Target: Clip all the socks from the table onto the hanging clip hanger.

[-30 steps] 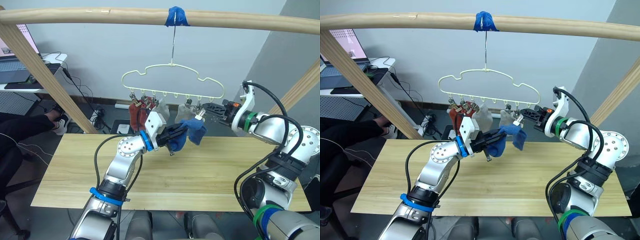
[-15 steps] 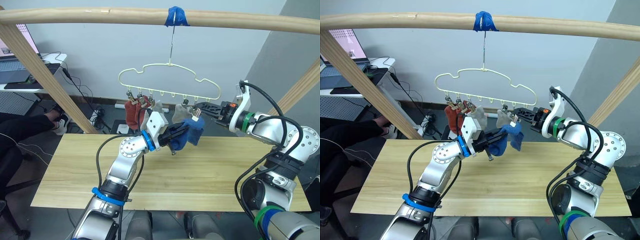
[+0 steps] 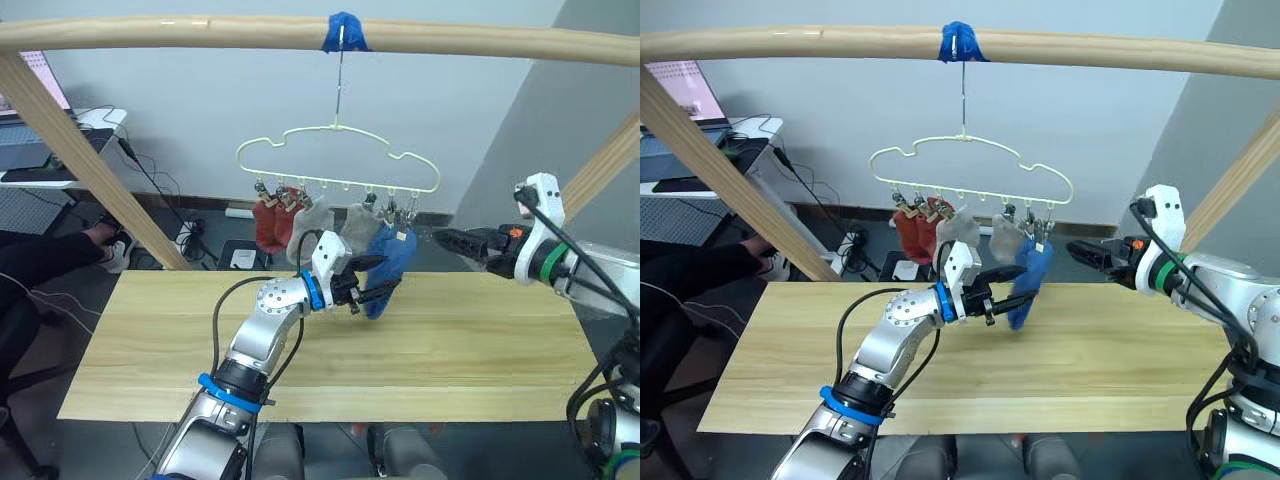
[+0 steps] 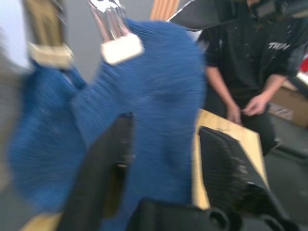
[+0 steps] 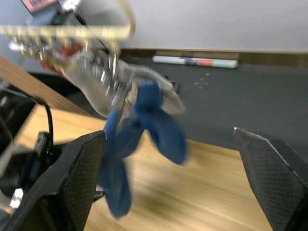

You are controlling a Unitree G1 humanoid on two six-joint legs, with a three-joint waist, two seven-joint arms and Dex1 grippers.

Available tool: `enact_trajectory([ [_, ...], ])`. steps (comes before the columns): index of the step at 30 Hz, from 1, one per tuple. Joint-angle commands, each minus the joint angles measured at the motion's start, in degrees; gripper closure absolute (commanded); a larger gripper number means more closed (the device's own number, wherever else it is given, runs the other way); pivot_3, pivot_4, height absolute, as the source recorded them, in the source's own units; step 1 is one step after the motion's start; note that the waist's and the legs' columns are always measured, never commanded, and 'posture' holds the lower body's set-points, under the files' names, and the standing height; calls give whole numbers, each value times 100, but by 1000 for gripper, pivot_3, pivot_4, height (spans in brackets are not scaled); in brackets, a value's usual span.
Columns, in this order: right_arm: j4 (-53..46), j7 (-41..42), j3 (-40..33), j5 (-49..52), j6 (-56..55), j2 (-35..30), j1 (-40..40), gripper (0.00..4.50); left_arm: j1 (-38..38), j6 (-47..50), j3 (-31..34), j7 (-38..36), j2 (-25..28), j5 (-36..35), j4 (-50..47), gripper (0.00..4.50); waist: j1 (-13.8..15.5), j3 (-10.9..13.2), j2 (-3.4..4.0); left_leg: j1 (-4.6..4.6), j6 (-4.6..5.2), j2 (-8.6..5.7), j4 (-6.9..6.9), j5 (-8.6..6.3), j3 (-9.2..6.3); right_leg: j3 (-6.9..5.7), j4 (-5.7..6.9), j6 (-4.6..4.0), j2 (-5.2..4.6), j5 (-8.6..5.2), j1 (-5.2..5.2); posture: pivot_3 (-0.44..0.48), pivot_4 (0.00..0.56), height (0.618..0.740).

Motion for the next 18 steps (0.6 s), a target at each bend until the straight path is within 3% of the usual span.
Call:
enact_trajectory([
  [1, -612, 844, 434, -811, -740, -519, 337, 0, 71, 285, 150, -72, 167, -196, -250, 1017, -21, 0, 0, 1, 0, 0, 1, 0, 0, 0, 1, 8, 0, -5, 1, -50, 175, 740],
  [4, -758, 1467, 841, -1539, -1405, -828, 795, 0, 252, 449, 311, -130, 512, -260, -415, 164, -25, 1, -1, 2, -1, 0, 2, 0, -1, 0, 0, 24, 0, -13, 2, -37, 176, 740],
  [5, -769, 1640, 944, -1772, -1635, -876, 958, 0, 350, 498, 392, -166, 669, -290, -494, 60, -24, 1, -1, 2, -1, 0, 2, 0, -1, 1, 0, 25, 0, -13, 2, -33, 176, 740],
  [9, -619, 2209, 1291, -2807, -2719, -945, 1620, 0, 1064, 1088, 1103, -230, 1539, -701, -1159, 60, -18, 7, -5, 4, -1, 4, 0, 0, -3, -1, -2, 25, 0, -14, 3, 14, 181, 740],
  [14, -384, 2721, 1327, -3312, -3459, -731, 1964, 0, 1980, 1783, 2022, 50, 2362, -953, -1873, 60, 49, 29, -12, 4, -2, 1, 4, 1, -5, -2, -2, 28, -7, -14, 5, 57, 184, 740],
  [18, -349, 3384, 1402, -3718, -4022, -912, 2239, 0, 2632, 1561, 2598, 205, 2926, -664, -1925, 60, 151, 31, -14, 5, -2, 1, 6, 0, -6, -3, -6, 30, -8, -13, 10, 90, 180, 740],
])
